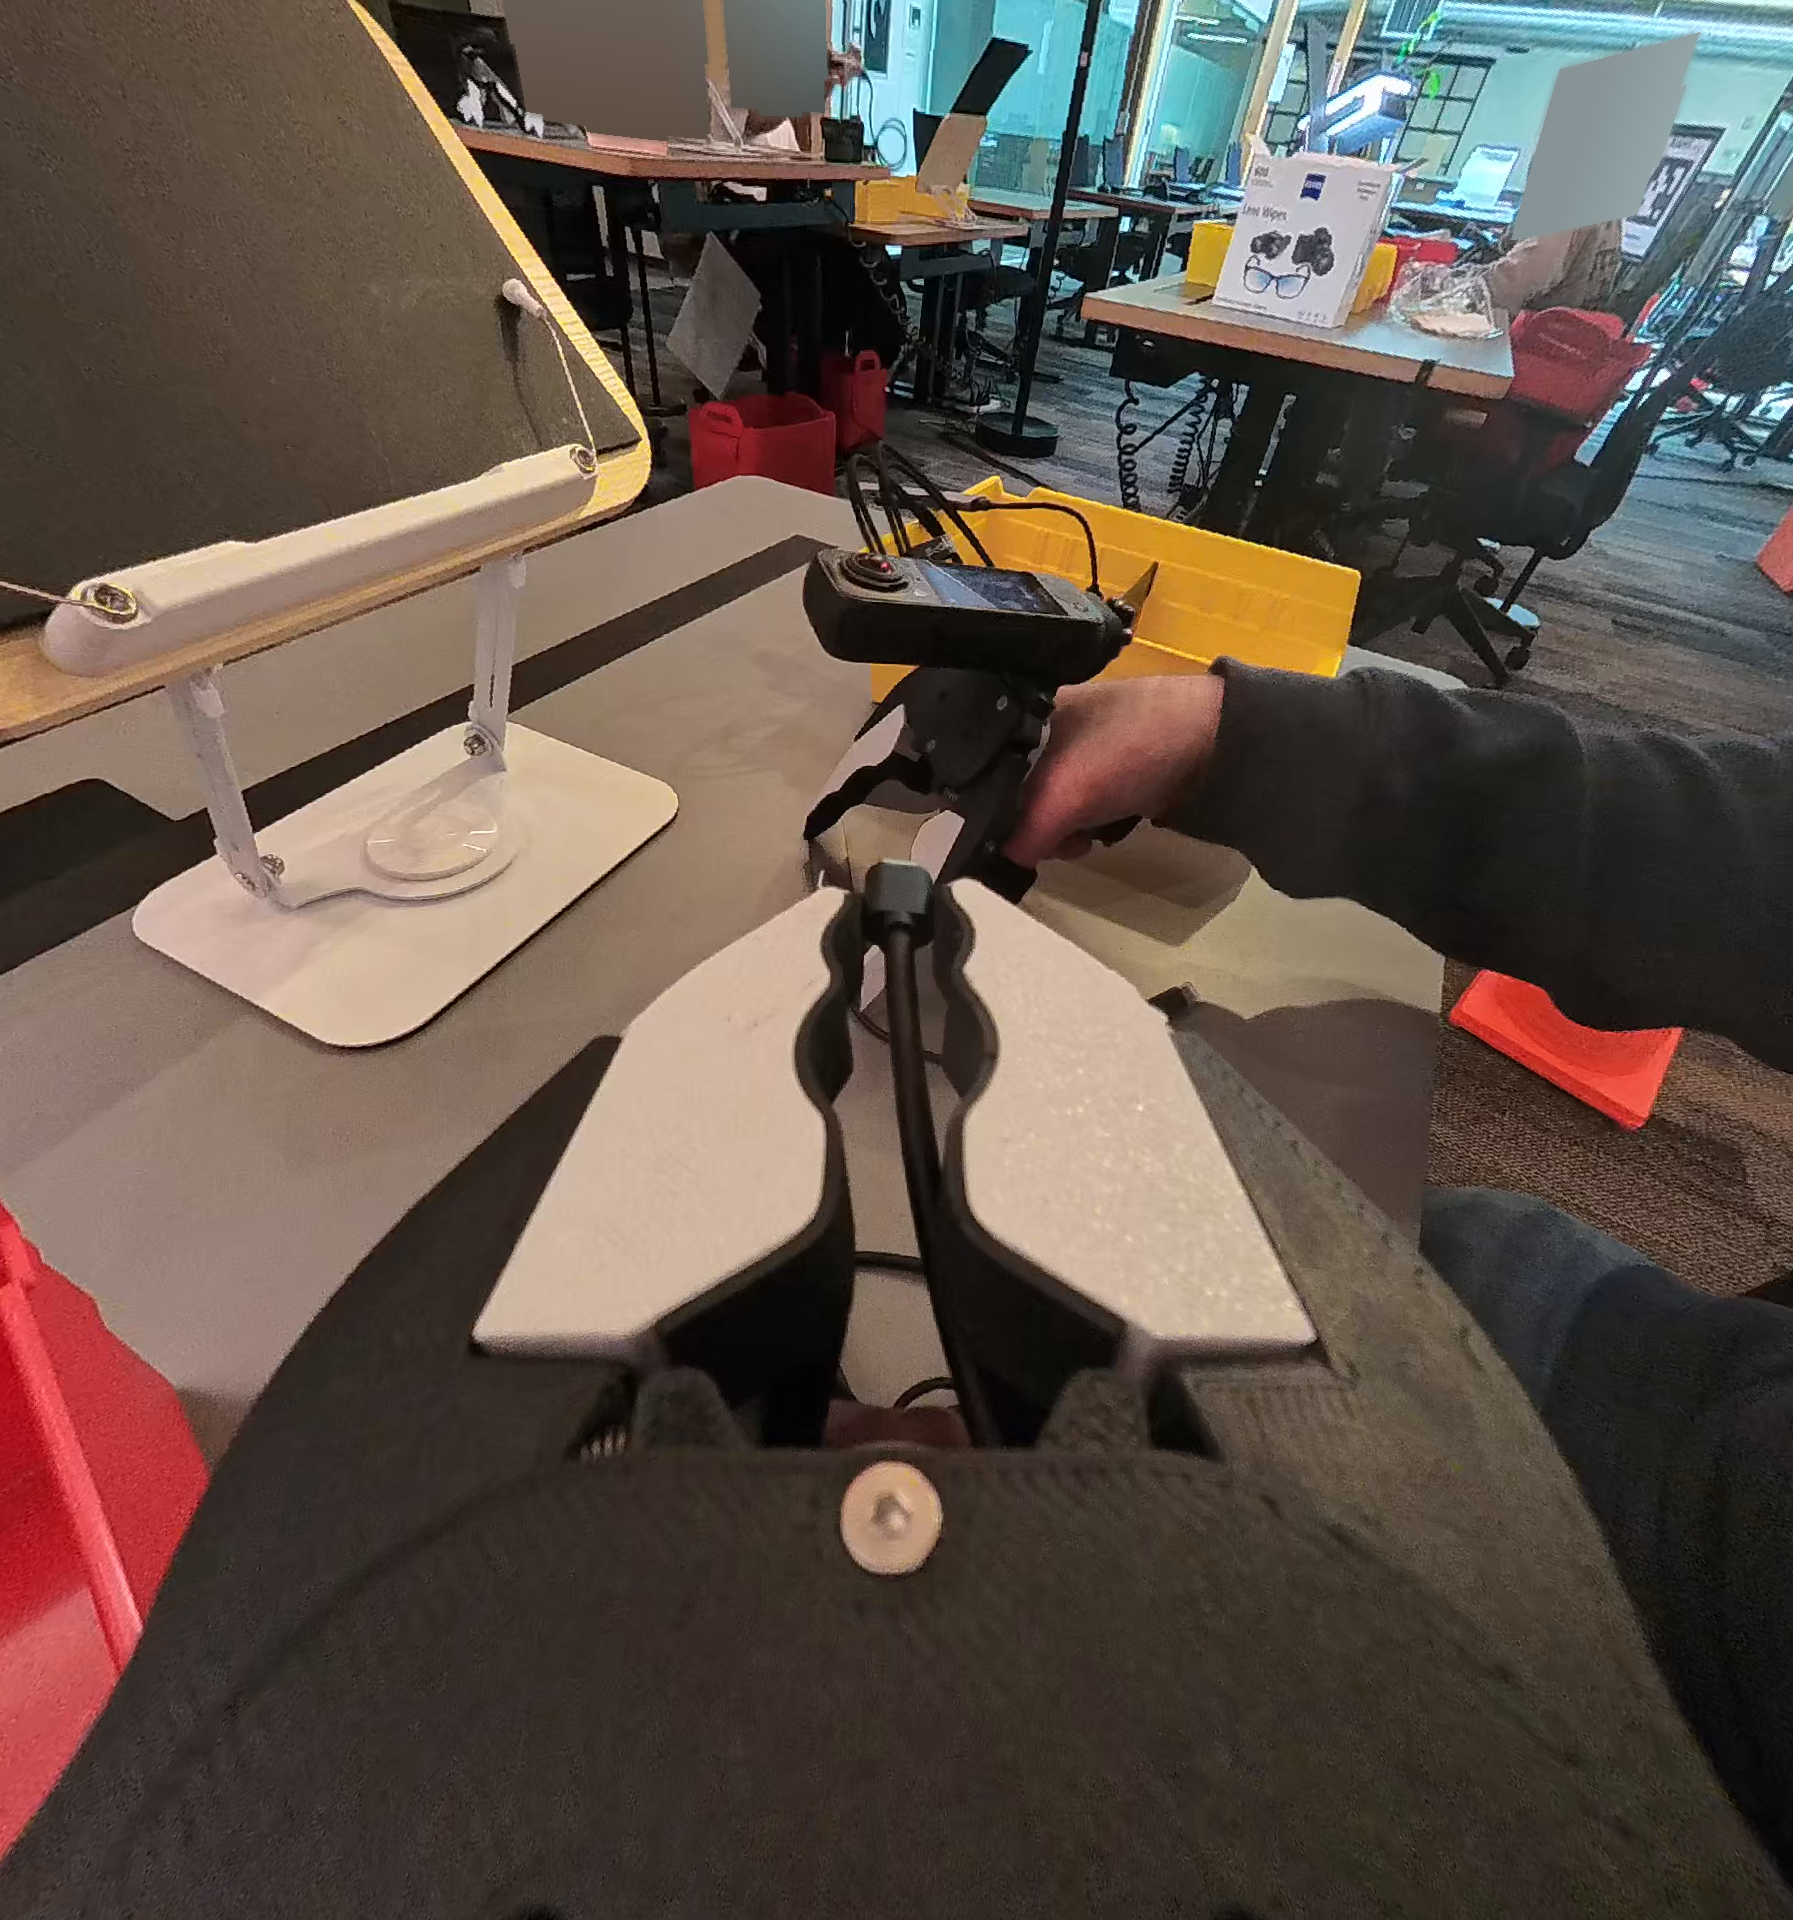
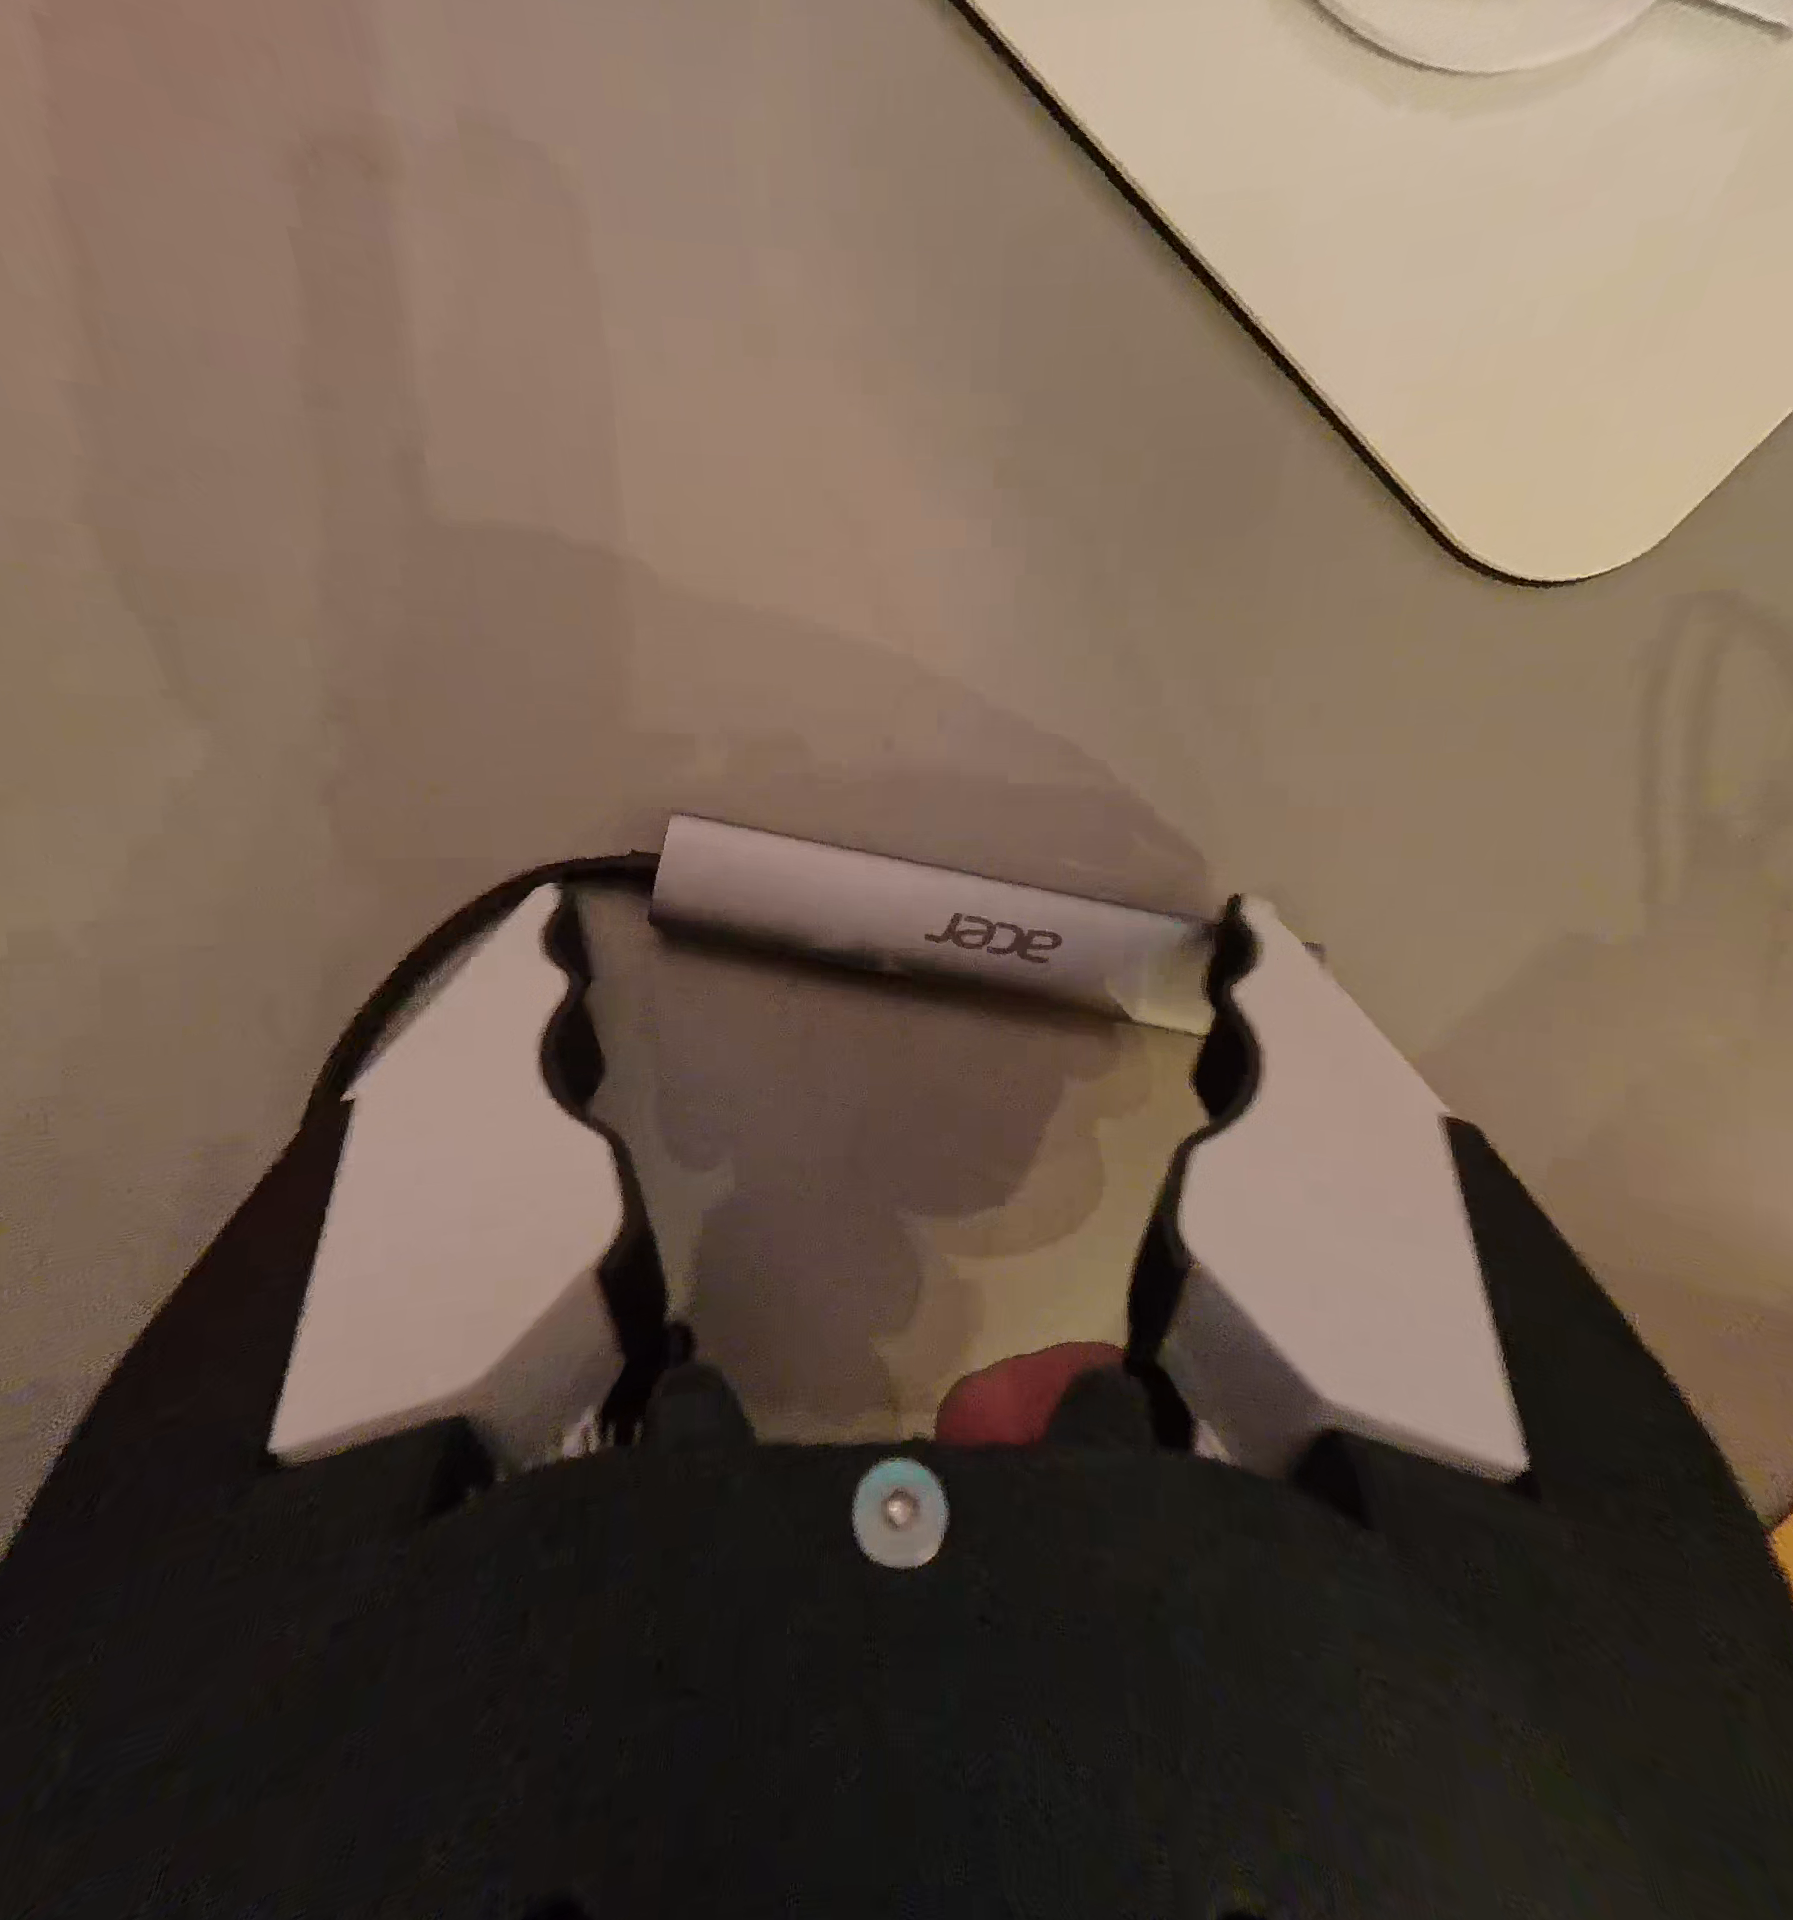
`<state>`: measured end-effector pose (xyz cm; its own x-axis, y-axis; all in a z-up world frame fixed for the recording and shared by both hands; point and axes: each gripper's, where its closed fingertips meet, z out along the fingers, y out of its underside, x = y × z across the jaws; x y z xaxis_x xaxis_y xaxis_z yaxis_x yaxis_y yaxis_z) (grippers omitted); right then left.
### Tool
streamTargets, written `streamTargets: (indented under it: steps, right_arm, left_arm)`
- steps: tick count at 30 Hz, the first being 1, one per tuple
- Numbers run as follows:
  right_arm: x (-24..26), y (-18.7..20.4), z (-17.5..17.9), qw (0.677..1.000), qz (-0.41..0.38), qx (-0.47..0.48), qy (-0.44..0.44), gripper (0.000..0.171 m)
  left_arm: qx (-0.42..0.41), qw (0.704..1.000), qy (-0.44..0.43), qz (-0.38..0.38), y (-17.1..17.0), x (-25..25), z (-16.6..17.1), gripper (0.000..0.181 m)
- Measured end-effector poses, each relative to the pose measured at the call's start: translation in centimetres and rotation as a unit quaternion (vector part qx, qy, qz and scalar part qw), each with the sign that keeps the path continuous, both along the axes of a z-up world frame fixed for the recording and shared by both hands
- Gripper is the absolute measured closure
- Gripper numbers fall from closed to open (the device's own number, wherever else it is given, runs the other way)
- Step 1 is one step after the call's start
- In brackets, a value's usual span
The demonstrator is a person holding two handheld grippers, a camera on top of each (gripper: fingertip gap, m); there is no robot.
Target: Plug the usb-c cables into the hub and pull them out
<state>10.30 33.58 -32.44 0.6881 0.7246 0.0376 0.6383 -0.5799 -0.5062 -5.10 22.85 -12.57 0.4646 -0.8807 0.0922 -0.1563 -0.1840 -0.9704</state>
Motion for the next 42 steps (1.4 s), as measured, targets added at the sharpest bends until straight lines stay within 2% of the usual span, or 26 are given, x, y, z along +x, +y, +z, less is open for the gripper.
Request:
streamTargets:
  steps: [2,4,9,11,14,16,19,21,22,25,27,29,31,36,42]
  right_arm:
    - [-1.0,-0.8,0.0,0.999,0.046,-0.014,0.020,0.083]
    - [-1.7,-1.6,0.0,0.995,0.098,-0.007,0.018,0.083]
    - [-3.5,-5.6,0.2,0.966,0.256,-0.019,0.006,0.114]
    - [-3.4,-7.1,0.3,0.955,0.295,-0.026,-0.007,0.121]
    - [-2.9,-8.8,0.4,0.935,0.351,-0.015,-0.038,0.147]
    - [-2.3,-10.0,0.5,0.924,0.377,-0.009,-0.058,0.148]
    - [-1.3,-11.1,1.4,0.943,0.326,-0.031,-0.057,0.137]
    - [-0.1,-10.6,2.3,0.972,0.225,-0.031,-0.053,0.113]
    - [0.5,-10.1,2.7,0.985,0.163,-0.025,-0.047,0.106]
    - [2.0,-9.5,3.4,0.999,0.029,0.001,-0.015,0.081]
    - [3.0,-9.3,2.3,1.000,-0.009,0.009,-0.021,0.055]
    - [3.6,-9.0,0.5,0.999,-0.006,0.003,-0.034,0.030]
    - [3.6,-8.2,-0.1,1.000,-0.007,-0.007,-0.012,0.030]
    - [3.2,-6.8,0.0,1.000,0.006,-0.024,-0.002,0.044]
    - [2.9,-7.2,0.2,1.000,0.023,-0.016,0.004,0.045]
  left_arm:
    - [0.000,1.000,0.001,0.000,0.0,0.0,0.0,0.169]
    - [0.000,1.000,0.000,-0.001,0.0,0.0,0.0,0.169]
    - [-0.004,1.000,0.000,-0.004,-0.1,0.2,-0.3,0.169]
    - [-0.004,1.000,0.002,-0.007,-0.3,0.4,-0.4,0.169]
    - [-0.003,1.000,0.002,-0.010,-0.4,0.5,-0.4,0.169]
    - [-0.004,1.000,0.001,-0.010,-0.4,0.5,-0.4,0.169]
    - [-0.006,1.000,0.001,-0.010,-0.3,0.5,-0.6,0.169]
    - [-0.007,1.000,0.001,-0.009,-0.3,0.5,-0.7,0.169]
    - [-0.008,1.000,0.001,-0.008,-0.2,0.4,-0.7,0.169]
    - [-0.010,1.000,0.000,-0.009,-0.2,0.5,-0.8,0.169]
    - [-0.014,1.000,0.000,-0.011,-0.2,0.6,-1.0,0.169]
    - [-0.016,1.000,0.000,-0.014,-0.3,0.7,-1.1,0.169]
    - [-0.016,1.000,0.001,-0.016,-0.5,0.8,-1.2,0.169]
    - [-0.008,1.000,0.001,-0.015,-0.7,0.6,-0.6,0.169]
    - [-0.009,1.000,-0.002,-0.014,-0.6,0.5,-0.5,0.169]
